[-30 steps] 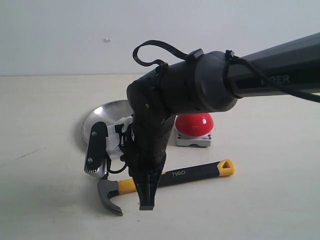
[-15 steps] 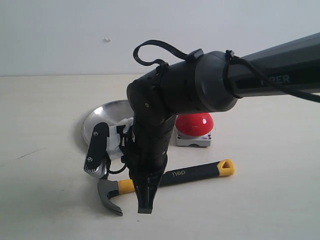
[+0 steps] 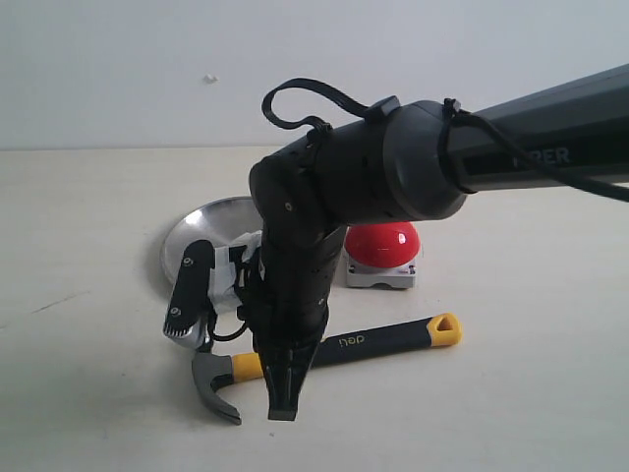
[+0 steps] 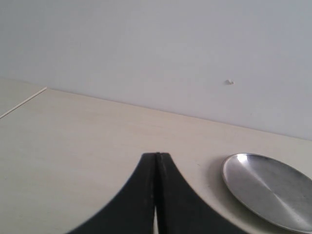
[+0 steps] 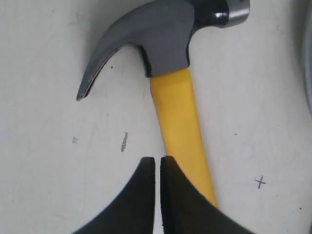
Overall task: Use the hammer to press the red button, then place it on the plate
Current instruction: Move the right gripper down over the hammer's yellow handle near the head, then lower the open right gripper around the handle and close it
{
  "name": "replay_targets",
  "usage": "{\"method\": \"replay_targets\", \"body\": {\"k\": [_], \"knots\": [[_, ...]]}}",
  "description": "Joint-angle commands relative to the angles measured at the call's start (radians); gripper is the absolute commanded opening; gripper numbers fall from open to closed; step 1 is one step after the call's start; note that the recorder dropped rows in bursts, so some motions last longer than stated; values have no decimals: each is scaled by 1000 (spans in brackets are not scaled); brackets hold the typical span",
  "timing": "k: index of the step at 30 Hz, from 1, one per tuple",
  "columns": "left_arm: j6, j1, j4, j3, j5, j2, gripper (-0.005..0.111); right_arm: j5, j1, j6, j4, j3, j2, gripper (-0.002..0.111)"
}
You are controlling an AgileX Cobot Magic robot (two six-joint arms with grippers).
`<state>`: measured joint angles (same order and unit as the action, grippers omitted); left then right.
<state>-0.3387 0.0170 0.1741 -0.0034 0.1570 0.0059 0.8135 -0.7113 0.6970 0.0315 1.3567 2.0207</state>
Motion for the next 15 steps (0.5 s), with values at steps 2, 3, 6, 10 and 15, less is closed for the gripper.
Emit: {"method": "replay_targets", "body": {"k": [2, 3, 6, 10, 15], "knots": [[-9, 2, -4, 3, -2, -6, 0, -80, -3, -3, -10, 7, -1, 7], [-9, 2, -4, 3, -2, -6, 0, -139, -3, -3, -12, 7, -1, 7], [-9, 2, -4, 3, -2, -6, 0, -188, -3, -3, -14, 7, -1, 7], [-9, 2, -4, 3, -2, -6, 0, -174, -3, -37, -45, 7, -1, 11], [-9, 2, -4, 3, -2, -6, 0, -186, -3, -123, -127, 7, 1, 16]]}}
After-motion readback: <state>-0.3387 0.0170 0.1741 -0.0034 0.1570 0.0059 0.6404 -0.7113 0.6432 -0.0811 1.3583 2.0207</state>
